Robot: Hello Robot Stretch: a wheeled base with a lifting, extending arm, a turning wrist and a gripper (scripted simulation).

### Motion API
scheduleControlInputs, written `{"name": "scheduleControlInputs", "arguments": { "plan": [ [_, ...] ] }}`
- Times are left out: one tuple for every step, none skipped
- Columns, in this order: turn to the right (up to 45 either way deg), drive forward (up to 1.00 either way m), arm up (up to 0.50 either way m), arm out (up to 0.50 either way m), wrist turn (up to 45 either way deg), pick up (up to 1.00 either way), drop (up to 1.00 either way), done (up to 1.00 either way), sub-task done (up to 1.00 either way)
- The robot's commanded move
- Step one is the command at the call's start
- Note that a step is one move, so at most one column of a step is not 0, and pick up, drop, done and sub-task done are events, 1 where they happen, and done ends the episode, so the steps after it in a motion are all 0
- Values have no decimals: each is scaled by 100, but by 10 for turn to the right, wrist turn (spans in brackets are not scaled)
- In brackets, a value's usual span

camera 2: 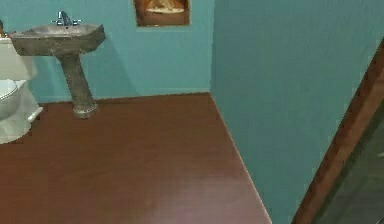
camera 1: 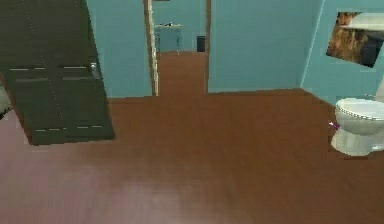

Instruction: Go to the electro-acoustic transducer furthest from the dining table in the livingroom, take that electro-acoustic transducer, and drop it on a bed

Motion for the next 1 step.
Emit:
{"name": "scheduleControlInputs", "arguments": {
  "plan": [
    [0, 100, 0, 0, 0, 0, 0, 0, 0]
  ]
}}
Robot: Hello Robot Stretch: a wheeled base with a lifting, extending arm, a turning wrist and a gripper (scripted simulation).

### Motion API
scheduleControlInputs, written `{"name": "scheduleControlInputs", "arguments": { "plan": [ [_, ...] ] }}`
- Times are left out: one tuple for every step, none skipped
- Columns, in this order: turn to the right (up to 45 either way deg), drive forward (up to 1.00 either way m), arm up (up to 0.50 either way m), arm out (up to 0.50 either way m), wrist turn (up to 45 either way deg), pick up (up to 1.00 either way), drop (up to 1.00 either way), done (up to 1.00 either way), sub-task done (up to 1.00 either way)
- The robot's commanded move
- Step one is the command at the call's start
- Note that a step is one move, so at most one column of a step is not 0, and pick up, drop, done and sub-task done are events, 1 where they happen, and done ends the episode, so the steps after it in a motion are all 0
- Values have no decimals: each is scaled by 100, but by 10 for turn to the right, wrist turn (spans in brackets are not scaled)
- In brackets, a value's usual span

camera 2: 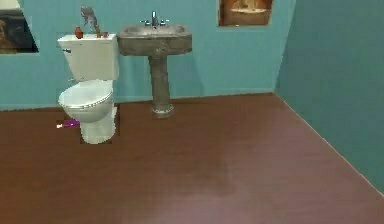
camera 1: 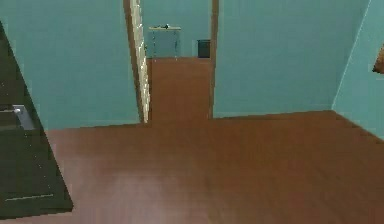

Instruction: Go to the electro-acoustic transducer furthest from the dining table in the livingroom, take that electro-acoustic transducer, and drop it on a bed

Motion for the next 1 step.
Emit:
{"name": "scheduleControlInputs", "arguments": {
  "plan": [
    [0, 100, 0, 0, 0, 0, 0, 0, 0]
  ]
}}
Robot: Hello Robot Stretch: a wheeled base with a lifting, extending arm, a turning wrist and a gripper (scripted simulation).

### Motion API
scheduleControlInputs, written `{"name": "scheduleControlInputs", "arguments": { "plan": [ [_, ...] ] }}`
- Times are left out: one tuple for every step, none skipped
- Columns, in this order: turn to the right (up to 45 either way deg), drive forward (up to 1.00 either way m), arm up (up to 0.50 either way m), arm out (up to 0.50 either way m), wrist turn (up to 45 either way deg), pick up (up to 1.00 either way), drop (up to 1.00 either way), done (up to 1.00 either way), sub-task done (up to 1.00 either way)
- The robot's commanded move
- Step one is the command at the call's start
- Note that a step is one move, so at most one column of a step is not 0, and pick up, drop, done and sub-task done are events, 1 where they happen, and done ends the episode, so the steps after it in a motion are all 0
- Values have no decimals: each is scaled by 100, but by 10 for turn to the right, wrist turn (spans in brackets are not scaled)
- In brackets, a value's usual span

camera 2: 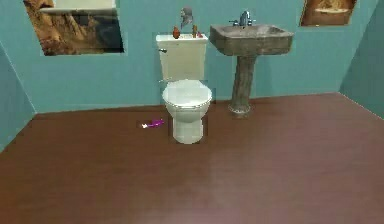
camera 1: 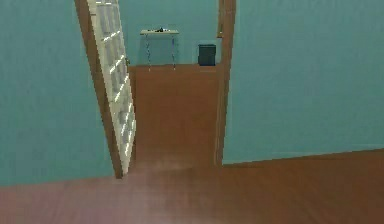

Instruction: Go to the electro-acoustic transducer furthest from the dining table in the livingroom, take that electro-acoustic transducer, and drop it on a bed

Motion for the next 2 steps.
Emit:
{"name": "scheduleControlInputs", "arguments": {
  "plan": [
    [0, 100, 0, 0, 0, 0, 0, 0, 0],
    [-30, 0, 0, 0, 0, 0, 0, 0, 0]
  ]
}}
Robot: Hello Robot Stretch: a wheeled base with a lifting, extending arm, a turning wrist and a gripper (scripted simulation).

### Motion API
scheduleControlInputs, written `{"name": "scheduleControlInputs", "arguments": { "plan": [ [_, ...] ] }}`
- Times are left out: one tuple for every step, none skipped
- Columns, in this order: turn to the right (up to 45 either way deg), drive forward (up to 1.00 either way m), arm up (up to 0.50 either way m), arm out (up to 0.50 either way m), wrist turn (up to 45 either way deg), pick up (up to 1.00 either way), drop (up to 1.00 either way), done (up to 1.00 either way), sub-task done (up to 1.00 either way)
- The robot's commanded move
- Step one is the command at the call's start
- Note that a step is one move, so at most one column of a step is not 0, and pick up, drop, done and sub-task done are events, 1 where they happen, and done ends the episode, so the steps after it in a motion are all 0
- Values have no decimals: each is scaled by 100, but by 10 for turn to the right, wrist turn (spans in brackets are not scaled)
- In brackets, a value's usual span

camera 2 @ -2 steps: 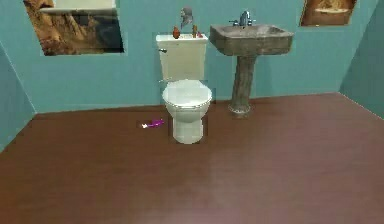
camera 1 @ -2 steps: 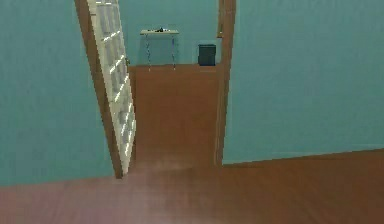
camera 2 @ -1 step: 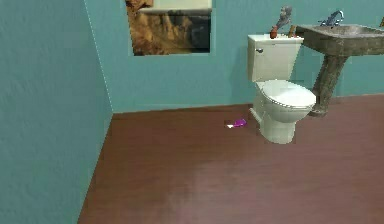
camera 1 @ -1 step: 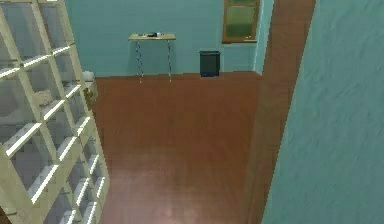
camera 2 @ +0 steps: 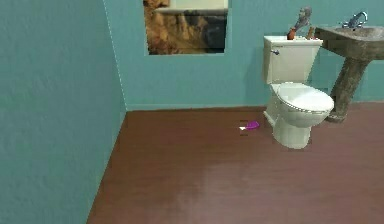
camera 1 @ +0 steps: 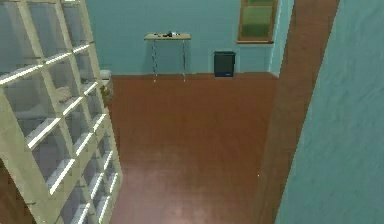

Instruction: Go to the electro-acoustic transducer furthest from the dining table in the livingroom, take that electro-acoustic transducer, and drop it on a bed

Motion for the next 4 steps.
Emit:
{"name": "scheduleControlInputs", "arguments": {
  "plan": [
    [0, 50, 0, 0, 0, 0, 0, 0, 0],
    [-30, 0, 0, 0, 0, 0, 0, 0, 0],
    [0, 100, 0, 0, 0, 0, 0, 0, 0],
    [-120, 0, 0, 0, 0, 0, 0, 0, 0]
  ]
}}
